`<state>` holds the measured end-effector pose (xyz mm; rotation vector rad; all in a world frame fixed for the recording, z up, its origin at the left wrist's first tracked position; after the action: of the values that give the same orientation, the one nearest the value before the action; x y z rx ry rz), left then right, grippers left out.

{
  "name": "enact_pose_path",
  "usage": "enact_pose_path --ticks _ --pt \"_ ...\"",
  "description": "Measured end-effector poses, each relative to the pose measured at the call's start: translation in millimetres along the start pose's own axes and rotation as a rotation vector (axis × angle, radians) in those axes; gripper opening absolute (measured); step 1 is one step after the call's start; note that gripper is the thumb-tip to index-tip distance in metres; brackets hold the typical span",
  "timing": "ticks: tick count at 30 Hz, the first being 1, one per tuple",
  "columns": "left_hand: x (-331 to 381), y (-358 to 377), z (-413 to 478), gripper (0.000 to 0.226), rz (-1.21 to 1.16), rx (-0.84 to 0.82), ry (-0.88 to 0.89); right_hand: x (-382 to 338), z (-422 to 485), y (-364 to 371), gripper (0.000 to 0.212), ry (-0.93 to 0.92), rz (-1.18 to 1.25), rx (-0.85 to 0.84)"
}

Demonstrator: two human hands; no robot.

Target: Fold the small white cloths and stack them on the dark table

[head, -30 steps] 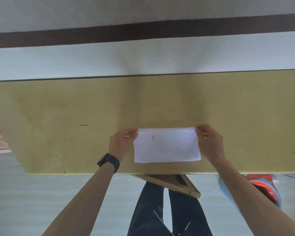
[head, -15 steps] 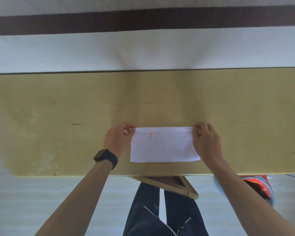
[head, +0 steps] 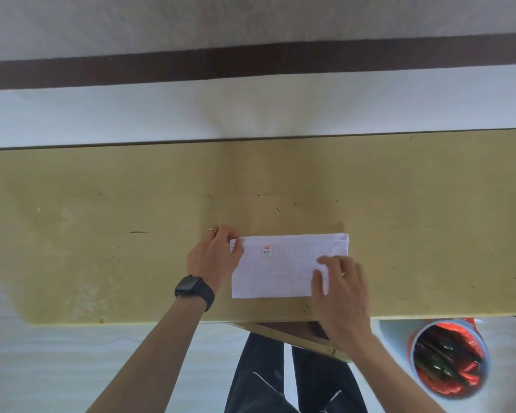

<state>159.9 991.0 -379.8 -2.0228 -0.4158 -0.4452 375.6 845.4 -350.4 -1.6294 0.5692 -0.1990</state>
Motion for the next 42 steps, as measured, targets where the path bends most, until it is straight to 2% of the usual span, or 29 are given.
enact_pose_path --ticks 3,6,8,12,15,17,19,21,23,25,30,31,34,39,42 --pt "0 -2 1 0.017 -0.006 -0.013 -0.024 -15 -11 18 0.037 0.105 -0.105 -0.189" --pt "-1 -3 -2 0.014 -0.007 -0.015 -0.068 -25 28 21 0.047 0.108 -0.114 -0.196" --pt "-1 0 -9 0.013 0.042 -0.006 -0.071 -37 66 22 0.051 0.035 -0.095 -0.217" --pt "13 16 -29 0.023 0.162 0.011 -0.076 -63 114 30 0.055 -0.258 -0.156 -0.269" --pt "19 24 -40 0.023 0.217 0.075 -0.062 -63 103 20 0.048 -0.392 -0.101 -0.121" --pt "18 26 -46 0.013 0.223 0.163 0.089 -50 75 12 0.039 -0.396 -0.012 -0.001" --pt "15 31 -51 0.022 0.200 0.231 0.402 -35 38 12 0.032 -0.409 0.009 0.045" --pt "11 40 -55 0.037 0.221 0.190 0.664 -24 5 17 0.035 -0.437 -0.012 0.031" --pt "6 42 -57 0.035 0.234 0.141 0.795 -14 -17 25 0.042 -0.454 -0.050 -0.009" --pt "-2 45 -62 0.036 0.239 0.100 0.835 -7 -30 31 0.048 -0.450 -0.066 -0.038" --pt "-10 66 -98 0.062 0.408 -0.074 0.862 3 -59 43 0.057 -0.494 -0.141 -0.098" --pt "-11 71 -105 0.060 0.412 -0.083 0.851 5 -63 45 0.055 -0.500 -0.150 -0.087" --pt "-5 73 -123 0.027 0.408 -0.020 0.887 9 -69 45 0.030 -0.473 -0.156 0.048" --pt "-3 61 -133 0.037 0.362 -0.078 0.896 11 -81 43 0.023 -0.489 -0.124 0.082" --pt "-9 54 -133 0.026 0.307 -0.136 0.911 13 -87 32 0.008 -0.496 -0.005 0.020"
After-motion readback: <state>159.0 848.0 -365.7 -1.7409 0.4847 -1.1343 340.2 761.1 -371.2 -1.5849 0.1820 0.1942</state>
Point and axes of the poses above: each hand's wrist, its own z-axis towards the middle knuckle, its own y-axis out of the palm, x = y × z, the point moved 5 cm from there along z, towards the middle knuckle, and after that the axes turned 10 degrees about -z, right-handed, at the moved point
